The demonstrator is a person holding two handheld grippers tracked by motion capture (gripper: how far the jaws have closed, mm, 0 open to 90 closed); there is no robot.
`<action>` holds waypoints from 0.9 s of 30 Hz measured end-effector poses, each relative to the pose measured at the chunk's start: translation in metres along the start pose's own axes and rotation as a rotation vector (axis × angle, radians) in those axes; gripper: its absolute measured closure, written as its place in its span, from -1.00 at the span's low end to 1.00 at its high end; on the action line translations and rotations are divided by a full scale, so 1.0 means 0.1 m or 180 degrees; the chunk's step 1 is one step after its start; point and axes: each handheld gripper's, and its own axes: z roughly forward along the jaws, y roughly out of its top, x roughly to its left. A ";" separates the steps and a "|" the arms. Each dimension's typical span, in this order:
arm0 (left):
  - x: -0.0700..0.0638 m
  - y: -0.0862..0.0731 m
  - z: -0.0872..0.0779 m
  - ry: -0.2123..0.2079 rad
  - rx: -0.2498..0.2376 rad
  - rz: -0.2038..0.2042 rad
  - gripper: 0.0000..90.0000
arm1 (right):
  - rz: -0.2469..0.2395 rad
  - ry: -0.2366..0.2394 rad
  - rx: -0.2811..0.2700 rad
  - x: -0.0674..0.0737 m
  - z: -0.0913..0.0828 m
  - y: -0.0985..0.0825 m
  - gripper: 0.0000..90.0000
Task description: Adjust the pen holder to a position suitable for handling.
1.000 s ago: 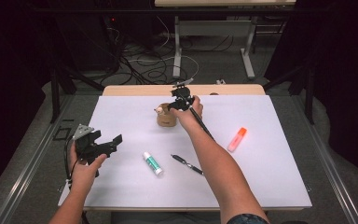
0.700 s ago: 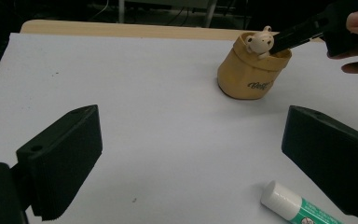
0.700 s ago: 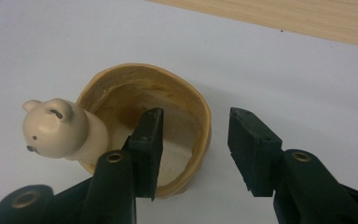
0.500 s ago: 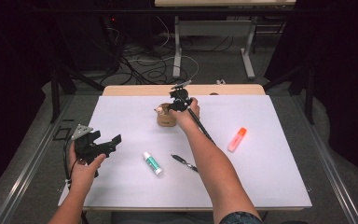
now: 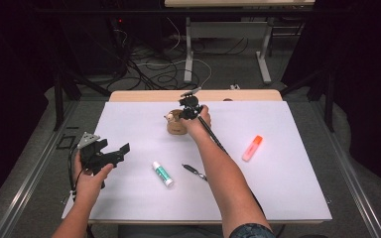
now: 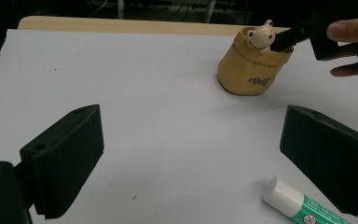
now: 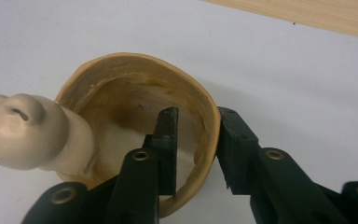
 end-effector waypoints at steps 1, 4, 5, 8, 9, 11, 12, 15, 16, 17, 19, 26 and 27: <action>0.00 0.00 0.00 0.0003 0.0004 -0.0006 -0.86 | -0.0007 -0.0019 0.0025 -0.01 0.00 0.00 0.62; 0.01 0.00 0.00 -0.0008 0.0007 -0.0016 -0.86 | 0.0035 -0.0007 0.0035 -0.03 -0.01 0.01 0.68; 0.01 0.00 0.01 -0.0011 0.0009 -0.0020 -0.86 | 0.0073 -0.0015 0.0042 -0.03 -0.01 0.02 0.69; 0.01 0.00 0.01 -0.0007 0.0021 -0.0021 -0.86 | 0.0079 -0.0015 0.0029 -0.02 0.00 0.02 0.70; 0.00 0.00 0.01 -0.0012 0.0023 -0.0019 -0.86 | 0.0035 -0.0055 0.0040 -0.02 0.00 0.02 0.71; 0.00 0.00 0.01 -0.0013 0.0023 -0.0010 -0.86 | 0.0015 -0.0067 0.0046 -0.01 0.00 0.02 0.72; 0.00 0.00 0.01 -0.0011 0.0026 -0.0008 -0.86 | 0.0024 -0.0056 0.0032 -0.01 0.00 0.02 0.73; 0.01 0.00 0.01 -0.0006 0.0035 -0.0012 -0.86 | 0.0041 -0.0077 0.0049 0.00 -0.01 0.02 0.74; 0.01 0.00 0.01 -0.0005 0.0034 -0.0014 -0.86 | 0.0059 -0.0075 0.0049 0.00 -0.01 0.02 0.75; 0.01 -0.01 0.01 -0.0005 0.0033 -0.0017 -0.86 | 0.0141 -0.0099 0.0064 0.00 -0.01 0.02 0.75; 0.01 -0.01 0.01 -0.0003 0.0034 -0.0016 -0.86 | 0.0164 -0.0098 0.0065 0.00 -0.01 0.02 0.75; 0.01 -0.01 0.02 -0.0007 0.0035 -0.0012 -0.86 | 0.0127 -0.0089 0.0081 0.00 -0.04 0.03 0.77; 0.01 -0.01 0.02 -0.0009 0.0038 -0.0013 -0.86 | 0.0116 -0.0088 0.0074 0.00 -0.04 0.03 0.77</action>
